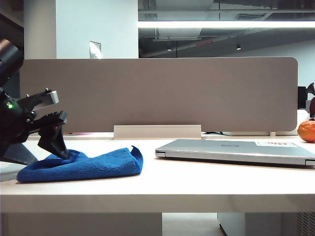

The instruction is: Pick up the blue rag and put it over the laptop.

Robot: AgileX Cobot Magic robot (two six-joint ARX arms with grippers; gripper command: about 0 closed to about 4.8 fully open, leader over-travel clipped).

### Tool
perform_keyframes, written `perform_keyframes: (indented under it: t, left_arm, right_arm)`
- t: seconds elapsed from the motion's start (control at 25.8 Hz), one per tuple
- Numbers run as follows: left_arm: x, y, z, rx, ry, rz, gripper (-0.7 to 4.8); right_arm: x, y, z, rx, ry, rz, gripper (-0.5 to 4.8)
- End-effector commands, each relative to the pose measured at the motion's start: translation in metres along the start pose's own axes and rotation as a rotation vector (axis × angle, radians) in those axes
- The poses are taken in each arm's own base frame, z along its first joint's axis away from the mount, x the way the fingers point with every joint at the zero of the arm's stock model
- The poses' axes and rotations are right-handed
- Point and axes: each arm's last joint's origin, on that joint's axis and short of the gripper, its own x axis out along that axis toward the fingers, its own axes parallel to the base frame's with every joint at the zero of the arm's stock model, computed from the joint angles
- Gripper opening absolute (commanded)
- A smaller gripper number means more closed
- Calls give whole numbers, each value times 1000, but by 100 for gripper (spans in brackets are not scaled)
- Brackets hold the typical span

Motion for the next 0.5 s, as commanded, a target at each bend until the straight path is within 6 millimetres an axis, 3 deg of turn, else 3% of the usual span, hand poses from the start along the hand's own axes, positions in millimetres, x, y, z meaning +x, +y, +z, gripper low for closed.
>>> perform_keyframes:
  t: [0.04, 0.19, 0.27, 0.31, 0.47, 0.5]
  left_arm:
    - [3, -5, -1, 12, 0, -12, 349]
    - [7, -14, -4, 32, 15, -15, 329]
    - [8, -17, -5, 37, 24, -23, 220]
    - [8, -18, -6, 40, 32, -31, 124]
    - [9, -22, -5, 50, 25, -55, -1]
    - [8, -24, -2, 55, -3, -98, -6]
  right_arm:
    - [0, 0, 0, -8, -11, 2, -6]
    - [0, 0, 0, -7, -10, 2, -6]
    - [0, 0, 0, -7, -10, 3, -6]
    - [0, 0, 0, -7, -10, 2, -6]
    - [0, 0, 0, -6, -9, 2, -6]
    - [0, 0, 0, -6, -9, 2, -6]
